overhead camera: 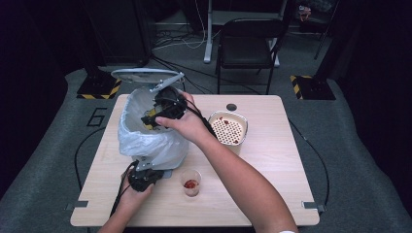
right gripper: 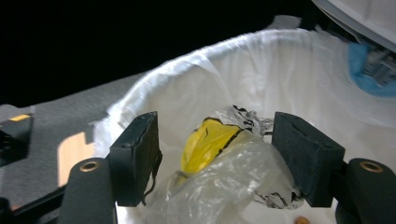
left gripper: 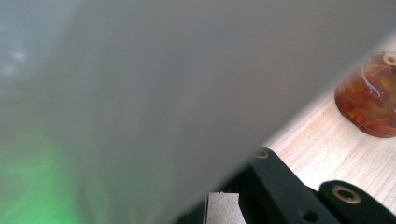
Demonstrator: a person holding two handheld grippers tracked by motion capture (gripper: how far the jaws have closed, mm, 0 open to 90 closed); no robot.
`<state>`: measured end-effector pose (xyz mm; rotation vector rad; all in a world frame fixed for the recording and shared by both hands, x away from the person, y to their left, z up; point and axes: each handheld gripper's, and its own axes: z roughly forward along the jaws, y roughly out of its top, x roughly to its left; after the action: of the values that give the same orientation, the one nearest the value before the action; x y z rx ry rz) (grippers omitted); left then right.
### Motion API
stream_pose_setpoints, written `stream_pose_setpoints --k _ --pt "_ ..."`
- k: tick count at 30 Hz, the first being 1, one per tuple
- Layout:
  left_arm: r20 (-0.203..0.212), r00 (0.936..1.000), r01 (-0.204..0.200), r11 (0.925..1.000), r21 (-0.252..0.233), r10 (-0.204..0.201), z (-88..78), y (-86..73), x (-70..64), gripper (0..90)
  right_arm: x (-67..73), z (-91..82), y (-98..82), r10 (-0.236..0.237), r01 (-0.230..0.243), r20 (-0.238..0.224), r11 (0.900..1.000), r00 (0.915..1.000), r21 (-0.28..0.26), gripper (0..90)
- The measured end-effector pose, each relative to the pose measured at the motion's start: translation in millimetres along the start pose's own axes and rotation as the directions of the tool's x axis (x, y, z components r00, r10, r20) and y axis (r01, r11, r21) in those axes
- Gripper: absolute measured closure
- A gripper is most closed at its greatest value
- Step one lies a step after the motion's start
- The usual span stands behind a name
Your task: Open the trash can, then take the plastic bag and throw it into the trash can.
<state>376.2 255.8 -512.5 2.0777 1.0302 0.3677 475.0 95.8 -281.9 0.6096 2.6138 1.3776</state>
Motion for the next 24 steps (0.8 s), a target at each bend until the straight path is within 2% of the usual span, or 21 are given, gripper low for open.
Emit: stream_pose_setpoints --k 7,9,10,11,14,15,17,19,24 --pt "0.000 1.0000 0.001 1.0000 -0.007 -0.001 0.6 -0.2 0.2 90.0 0.1 -3.1 3.5 -0.010 0.010 0.012 1.000 0.9999 -0.027 31.6" --pt "0.002 1.0000 0.002 1.0000 -0.007 -0.002 0.6 -0.3 0.6 90.0 -0.2 -3.8 6.7 -0.017 0.018 0.039 0.999 0.9991 -0.029 31.6" --pt "0.001 1.0000 0.001 1.0000 -0.008 -0.001 0.6 -0.3 0.5 90.0 0.2 -3.9 8.3 -0.007 0.008 0.048 1.000 0.9988 -0.016 31.6" --pt "0.004 0.9993 0.037 0.9993 -0.008 -0.037 0.9 -0.9 -2.9 90.0 -0.2 -3.3 9.8 -0.014 0.014 0.057 1.000 0.9983 -0.011 31.6" --pt "0.007 0.9993 0.036 0.9993 -0.009 -0.036 0.9 -0.9 -2.9 90.0 -0.4 -3.0 11.7 -0.027 0.027 0.082 1.000 0.9962 0.004 31.7" --pt "0.004 0.9999 0.011 0.9998 0.017 -0.011 -1.0 -0.7 -0.8 90.0 -1.8 -3.9 11.1 -0.029 0.027 0.096 0.999 0.9950 0.021 31.6" --pt "0.001 1.0000 0.008 0.9998 0.020 -0.008 -1.2 -0.8 -0.5 90.0 -3.2 -5.1 10.0 -0.027 0.024 0.100 0.999 0.9947 0.025 31.7" --pt "0.009 0.9998 0.016 0.9998 0.012 -0.016 -0.9 -0.9 -0.6 90.0 -6.2 -9.8 5.5 -0.006 0.004 0.092 1.000 0.9957 0.021 32.1" --pt "-0.001 1.0000 0.008 0.9997 0.021 -0.008 -1.1 -0.7 -0.9 90.0 -5.2 -16.6 -0.4 -0.014 0.013 0.074 1.000 0.9972 0.017 34.2"
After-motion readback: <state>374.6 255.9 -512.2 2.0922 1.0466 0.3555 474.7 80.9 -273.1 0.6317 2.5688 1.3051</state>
